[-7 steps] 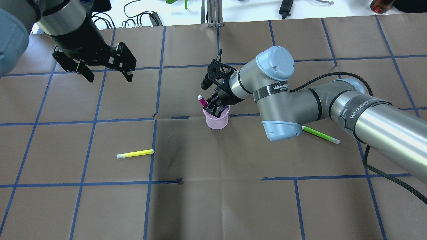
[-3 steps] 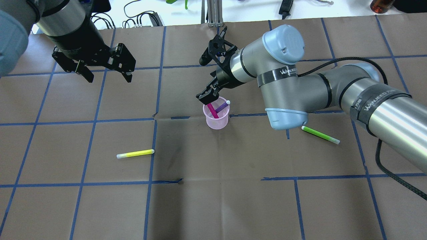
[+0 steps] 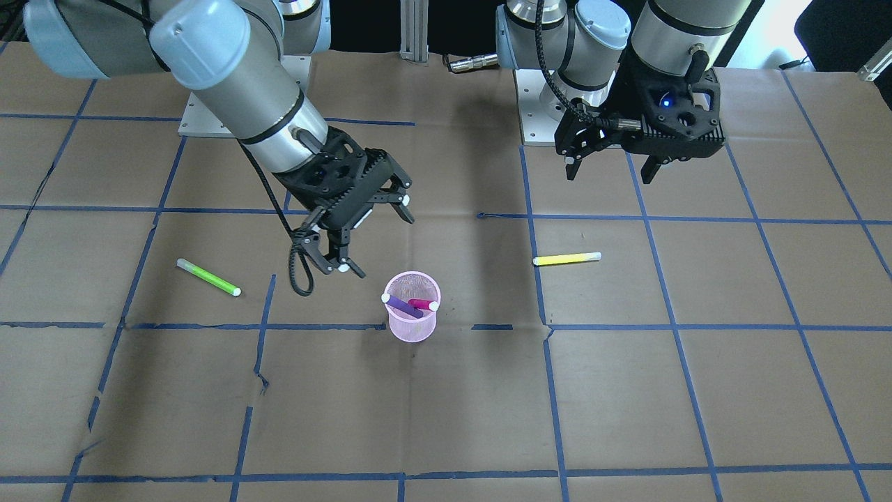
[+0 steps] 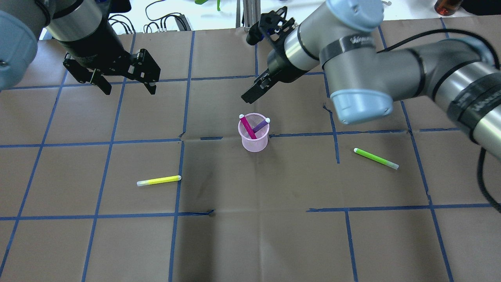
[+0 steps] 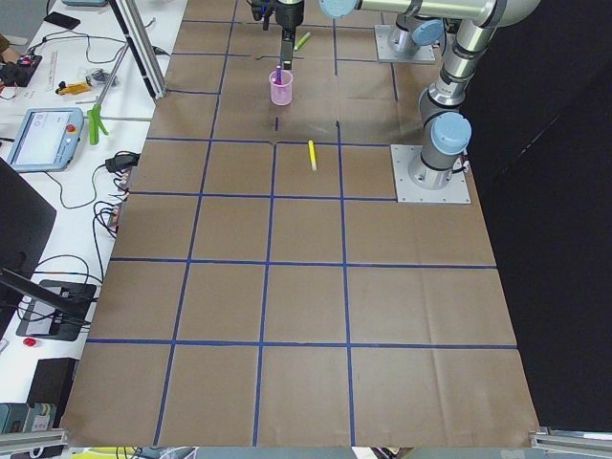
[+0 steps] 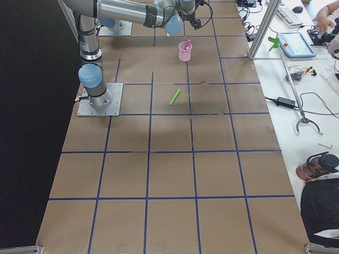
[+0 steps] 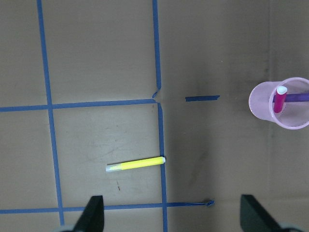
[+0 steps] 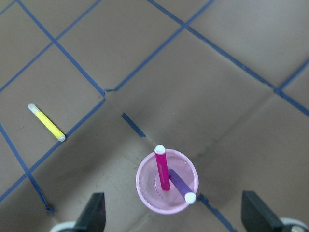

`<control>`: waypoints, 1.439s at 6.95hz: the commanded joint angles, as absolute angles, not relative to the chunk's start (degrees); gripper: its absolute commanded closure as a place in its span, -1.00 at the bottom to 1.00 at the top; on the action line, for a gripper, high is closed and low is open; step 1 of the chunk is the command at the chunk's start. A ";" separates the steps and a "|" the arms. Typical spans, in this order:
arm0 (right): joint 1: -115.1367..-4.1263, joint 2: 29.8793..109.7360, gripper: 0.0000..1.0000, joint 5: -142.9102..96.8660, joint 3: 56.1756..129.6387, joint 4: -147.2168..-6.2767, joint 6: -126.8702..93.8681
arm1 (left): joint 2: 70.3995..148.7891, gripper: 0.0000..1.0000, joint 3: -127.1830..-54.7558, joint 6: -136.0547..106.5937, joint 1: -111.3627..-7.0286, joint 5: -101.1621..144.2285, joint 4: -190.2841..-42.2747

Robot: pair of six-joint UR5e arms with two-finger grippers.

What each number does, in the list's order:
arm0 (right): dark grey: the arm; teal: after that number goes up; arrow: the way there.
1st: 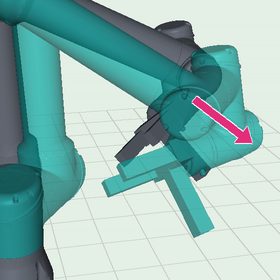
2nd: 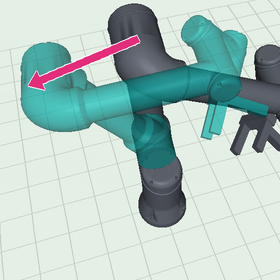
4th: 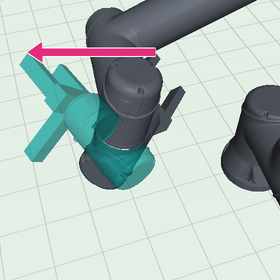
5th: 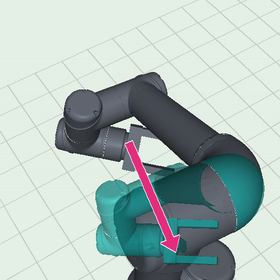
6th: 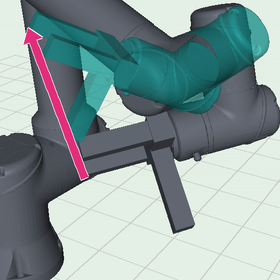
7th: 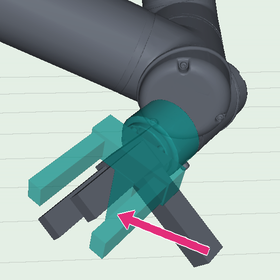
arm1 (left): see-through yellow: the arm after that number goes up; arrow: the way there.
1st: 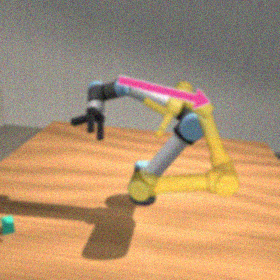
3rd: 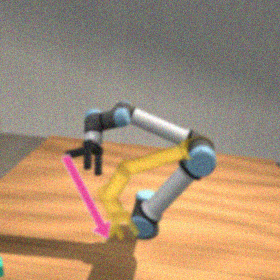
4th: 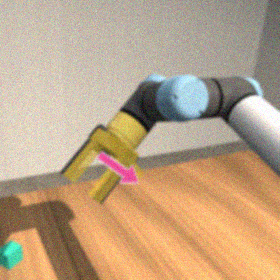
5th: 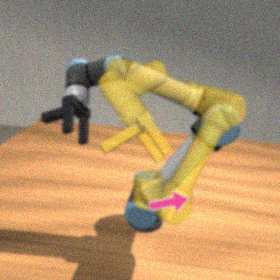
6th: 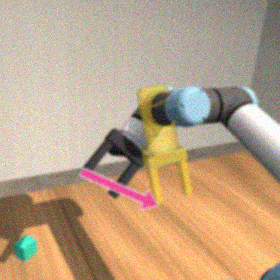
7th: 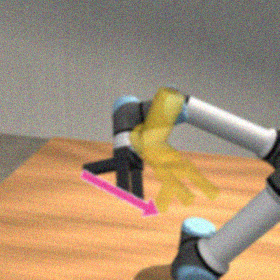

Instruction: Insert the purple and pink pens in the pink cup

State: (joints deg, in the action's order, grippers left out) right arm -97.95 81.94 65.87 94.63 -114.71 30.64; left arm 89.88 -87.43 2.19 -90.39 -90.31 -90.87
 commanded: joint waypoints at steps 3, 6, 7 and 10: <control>-87.90 85.25 -1.00 83.47 85.53 -84.51 5.15 | 89.65 -0.96 -87.54 2.46 -90.44 -90.09 -90.79; -88.33 86.48 -1.00 89.17 80.96 -73.85 -5.62 | 89.39 -0.96 -87.54 1.41 -90.44 -89.82 -90.88; -88.42 88.40 -1.00 91.30 81.64 -74.09 -6.23 | 89.38 -0.96 -87.54 1.41 -90.53 -90.09 -90.88; -88.42 88.77 -0.97 90.53 84.09 -79.86 -5.89 | 89.38 -0.96 -87.54 1.49 -90.44 -90.26 -90.79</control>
State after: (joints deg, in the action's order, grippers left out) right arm -88.41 88.68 90.56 82.73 -77.01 -5.90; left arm 89.41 -87.54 1.49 -90.45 -90.13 -90.80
